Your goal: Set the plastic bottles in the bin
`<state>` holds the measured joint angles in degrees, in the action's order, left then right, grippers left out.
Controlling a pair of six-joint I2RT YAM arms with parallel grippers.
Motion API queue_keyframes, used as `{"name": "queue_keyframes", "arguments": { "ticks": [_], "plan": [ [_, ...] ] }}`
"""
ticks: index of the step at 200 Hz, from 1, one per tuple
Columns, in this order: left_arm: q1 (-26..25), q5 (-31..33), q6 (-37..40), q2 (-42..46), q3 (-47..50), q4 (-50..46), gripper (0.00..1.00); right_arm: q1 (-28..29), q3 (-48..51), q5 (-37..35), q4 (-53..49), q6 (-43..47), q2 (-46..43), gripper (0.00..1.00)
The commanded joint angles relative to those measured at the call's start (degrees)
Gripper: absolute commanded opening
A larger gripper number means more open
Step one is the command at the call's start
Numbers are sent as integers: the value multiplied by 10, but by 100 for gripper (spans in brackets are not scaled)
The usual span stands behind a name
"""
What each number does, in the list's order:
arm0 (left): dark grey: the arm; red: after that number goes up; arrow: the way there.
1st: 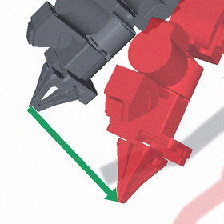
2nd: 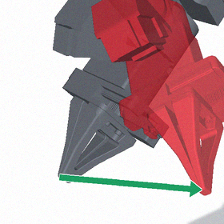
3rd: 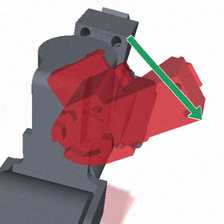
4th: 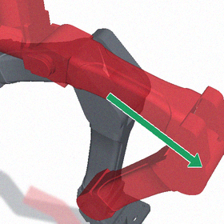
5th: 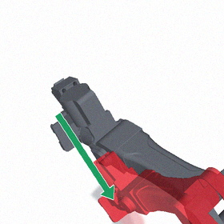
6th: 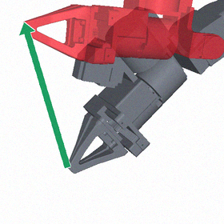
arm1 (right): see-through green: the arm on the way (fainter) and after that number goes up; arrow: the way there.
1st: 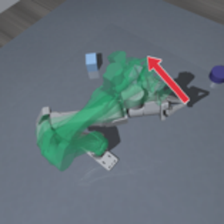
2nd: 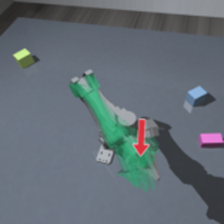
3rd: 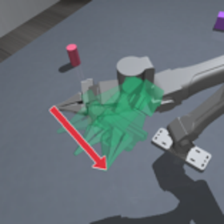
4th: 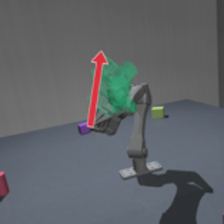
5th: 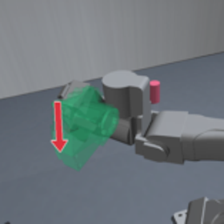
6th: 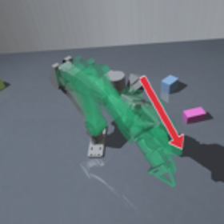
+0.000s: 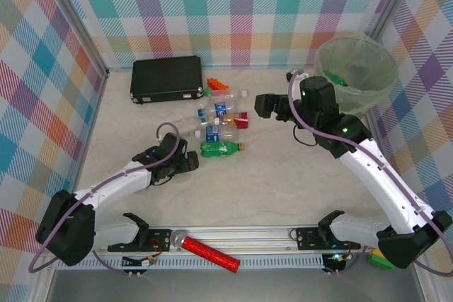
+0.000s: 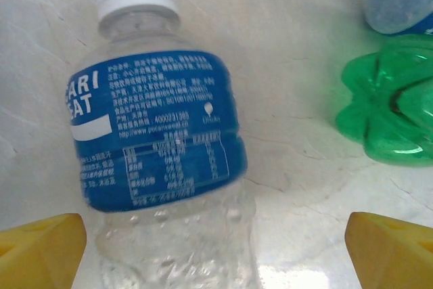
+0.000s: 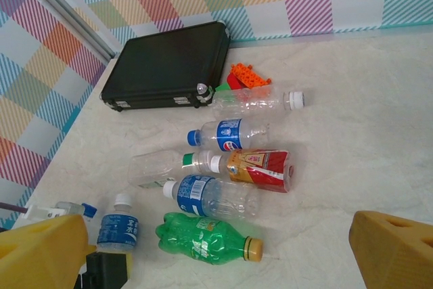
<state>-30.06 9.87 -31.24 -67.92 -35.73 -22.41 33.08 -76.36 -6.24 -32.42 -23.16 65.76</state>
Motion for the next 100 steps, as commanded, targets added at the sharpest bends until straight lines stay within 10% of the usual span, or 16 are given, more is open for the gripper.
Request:
{"name": "queue_keyframes", "arguments": {
  "ticks": [1,100],
  "plan": [
    [4,-14,-20,2,14,-20,95,4,9,12,25,-8,-9,99],
    [4,1,-73,-69,10,-20,83,5,14,26,23,-12,-11,99]
  ]
}}
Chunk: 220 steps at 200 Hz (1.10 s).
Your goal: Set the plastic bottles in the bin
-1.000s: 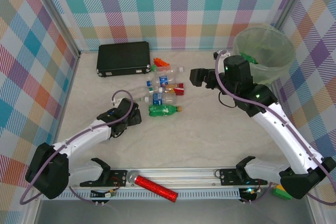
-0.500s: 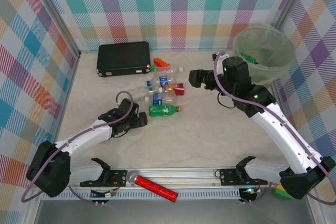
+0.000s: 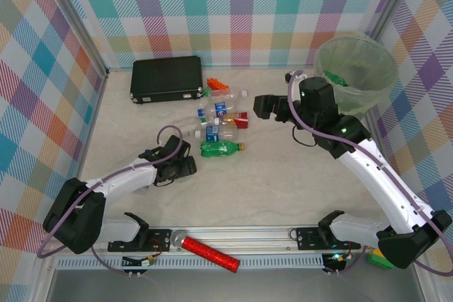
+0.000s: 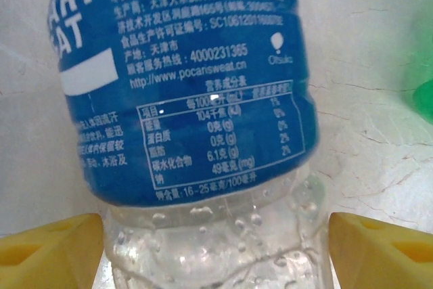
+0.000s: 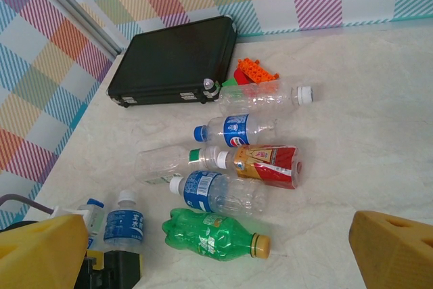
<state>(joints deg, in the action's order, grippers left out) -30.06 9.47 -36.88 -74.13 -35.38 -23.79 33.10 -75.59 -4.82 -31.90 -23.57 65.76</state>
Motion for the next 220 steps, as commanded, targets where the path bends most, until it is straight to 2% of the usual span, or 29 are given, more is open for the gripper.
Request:
{"name": "queue_keyframes", "arguments": {
  "ticks": [1,27,40,88,147,187,220],
  "plan": [
    [4,5,-16,-7,7,-6,82,5,7,12,17,-8,-11,99],
    [4,0,-13,11,9,-3,67,5,10,29,18,-9,-8,99],
    [4,-2,-9,29,11,-4,64,5,12,35,19,-9,-6,99],
    [-9,-15,35,124,14,-18,60,4,21,84,45,-34,3,99],
    [-79,-48,97,264,-3,17,59,5,8,224,88,-62,43,100],
    [-134,-47,144,287,-35,31,59,5,-16,321,104,-105,89,76],
    [-175,-34,157,279,-68,39,59,8,-34,376,115,-145,133,63]
  ]
}}
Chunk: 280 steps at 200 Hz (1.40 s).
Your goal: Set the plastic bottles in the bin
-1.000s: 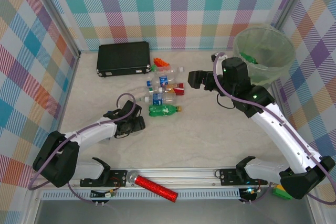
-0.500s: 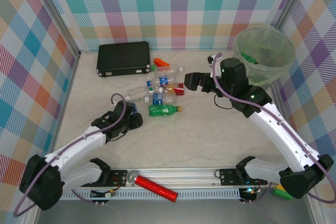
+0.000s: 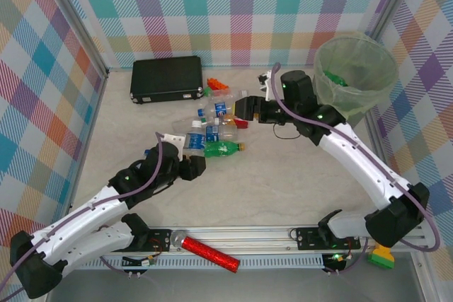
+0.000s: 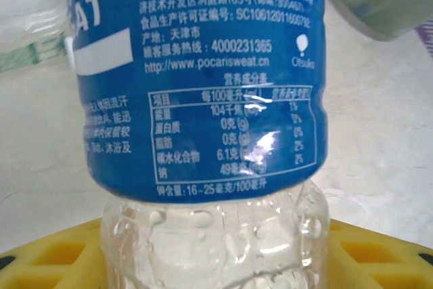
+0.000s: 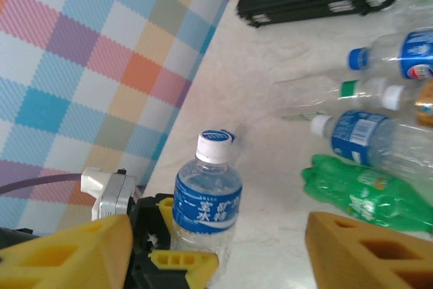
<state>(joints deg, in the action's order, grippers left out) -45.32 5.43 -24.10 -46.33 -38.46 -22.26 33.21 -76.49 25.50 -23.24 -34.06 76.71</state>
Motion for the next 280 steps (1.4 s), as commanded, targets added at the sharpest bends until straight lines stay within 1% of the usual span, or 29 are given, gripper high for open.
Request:
{"name": "queue_keyframes", "arguments": {
  "ticks": [1,24,38,72,105,116,127,139,155,176,199,213,231,247,257,263,271,280],
  "plan": [
    [-23,6,29,0,-39,24,59,7,-25,74,28,-41,25,63],
    [-50,13,38,-12,-62,27,59,21,-37,77,27,-44,45,59],
    [-63,16,45,-22,-77,24,60,30,-49,78,18,-43,59,58],
    [-80,14,51,-43,-103,17,60,46,-71,88,7,-40,84,50],
    [-84,7,51,-46,-109,27,60,55,-77,80,-3,-33,93,50],
    [-85,3,49,-47,-110,31,60,57,-77,78,-5,-30,95,50],
    [-87,0,49,-49,-110,35,60,58,-77,79,-7,-29,97,47],
    [-89,0,49,-50,-112,35,60,59,-79,79,-7,-29,97,46],
    [-90,0,51,-51,-115,33,60,61,-80,76,-11,-24,99,47],
    [-93,-3,51,-49,-118,31,60,63,-82,68,-21,-18,102,50],
    [-96,-3,50,-46,-119,32,60,63,-80,62,-23,-15,103,49],
    [-97,-4,51,-46,-119,31,60,63,-80,53,-26,-14,104,43],
    [-98,-7,50,-48,-119,31,60,63,-79,49,-26,-14,101,41],
    [-98,-6,51,-51,-120,30,60,64,-79,50,-24,-14,98,36],
    [-98,-5,51,-52,-119,29,60,64,-78,49,-23,-15,95,31],
    [-98,-3,51,-54,-120,30,61,64,-78,49,-22,-16,93,30],
    [-99,-2,51,-54,-120,30,62,64,-78,46,-23,-16,89,30],
    [-99,1,49,-55,-119,29,67,64,-79,38,-25,-15,83,30]
  ]
}}
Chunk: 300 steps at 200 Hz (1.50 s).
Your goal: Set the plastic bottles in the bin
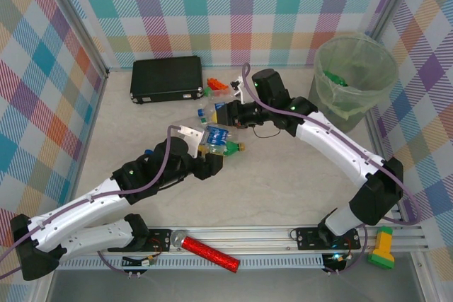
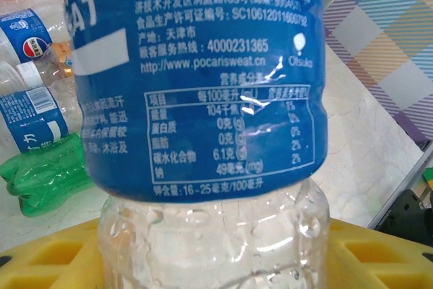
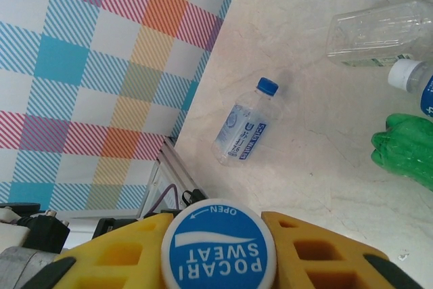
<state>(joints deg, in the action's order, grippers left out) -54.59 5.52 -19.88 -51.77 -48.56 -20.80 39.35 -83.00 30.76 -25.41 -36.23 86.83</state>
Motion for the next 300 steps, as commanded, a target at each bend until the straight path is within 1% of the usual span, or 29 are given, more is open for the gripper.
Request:
{"name": "queue_keyframes", "arguments": {
  "ticks": [1,11,21,24,41,70,105,129,145,162,191,205,232,235,247,266,300],
  "plan": [
    [-6,1,7,0,-19,14,68,2,-14,-16,-3,7,-18,30],
    [-6,4,5,1,-20,14,80,2,-15,-30,-8,12,-26,30],
    [-6,8,3,4,-21,11,97,2,-17,-53,-20,22,-36,30],
    [-6,10,2,6,-21,11,100,2,-18,-64,-24,25,-39,30],
    [-6,22,-2,17,-19,7,100,-1,-25,-114,-48,45,-56,29],
    [-6,44,-8,40,-19,-10,100,-23,-41,-213,-91,80,-90,32],
    [-6,71,-20,62,-17,-28,100,-53,-80,-381,-153,122,-127,32],
    [-6,73,-21,72,-14,-29,100,-68,-107,-474,-158,174,-146,32],
    [-6,76,-23,78,-9,-29,99,-76,-124,-538,-149,212,-156,32],
    [-6,78,-27,83,-3,-26,100,-88,-131,-600,-114,259,-168,33],
    [-6,90,-31,88,6,-24,100,-107,-134,-682,-9,357,-185,32],
    [-6,87,-33,89,6,-26,100,-126,-136,-697,25,391,-182,32],
    [-6,86,-36,99,14,-25,100,-181,-151,-697,42,413,-155,32],
    [-6,87,-36,100,15,-25,100,-186,-151,-696,44,432,-151,33],
    [-6,89,-37,105,21,-22,100,-206,-155,-694,54,446,-135,33],
    [-6,87,-40,110,27,-15,100,-236,-159,-691,79,452,-105,32],
    [-6,83,-42,113,28,-21,99,-287,-199,-678,86,443,-34,33]
  ]
}}
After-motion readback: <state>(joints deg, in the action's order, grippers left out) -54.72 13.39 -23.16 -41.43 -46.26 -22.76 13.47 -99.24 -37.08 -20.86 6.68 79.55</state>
